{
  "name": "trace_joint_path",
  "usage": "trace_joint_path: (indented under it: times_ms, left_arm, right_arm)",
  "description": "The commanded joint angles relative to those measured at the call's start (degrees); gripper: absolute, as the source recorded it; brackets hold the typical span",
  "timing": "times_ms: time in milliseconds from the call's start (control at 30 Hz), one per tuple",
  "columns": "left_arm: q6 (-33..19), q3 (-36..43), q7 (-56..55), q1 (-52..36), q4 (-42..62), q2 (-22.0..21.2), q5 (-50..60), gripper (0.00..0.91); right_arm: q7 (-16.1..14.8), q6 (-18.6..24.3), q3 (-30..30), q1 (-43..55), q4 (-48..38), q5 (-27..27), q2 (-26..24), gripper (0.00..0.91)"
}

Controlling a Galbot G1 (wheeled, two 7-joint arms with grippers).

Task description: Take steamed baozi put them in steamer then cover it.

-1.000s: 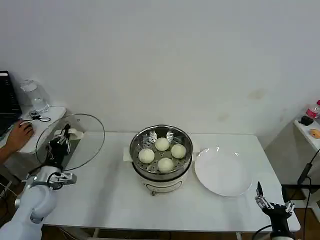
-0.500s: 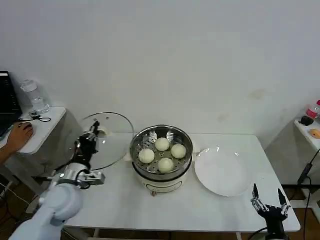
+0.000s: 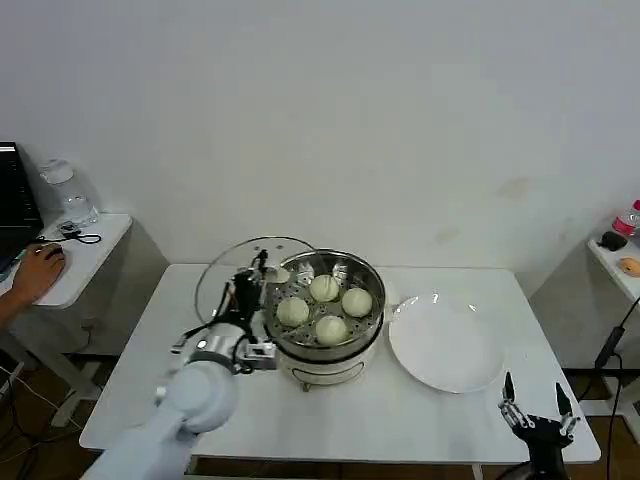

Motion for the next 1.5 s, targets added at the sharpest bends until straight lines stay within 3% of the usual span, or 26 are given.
trace_joint_path:
  times_ms: [33,567,1500]
  left_arm:
    - [2.01,10.08,4.25,-5.20,2.68,-6.91,7.40,0.000]
    - [3.31,11.95,3.57,-7.64,10.27,-15.68,12.63,0.000]
    - [2.82,11.81,2.08,-7.77,16.68,-17.29,14.85,0.000]
  right_arm:
    - [-0.02,0.06,0.09,-0.15,-0.21,-1.98,2.01,0.907]
    - [0.16,-0.47,0.18,0.66,-0.88,-1.15,0.40,0.907]
    - [-0.07,-0.28,0.20,0.85,-1.65,0.44,-0.68,0.907]
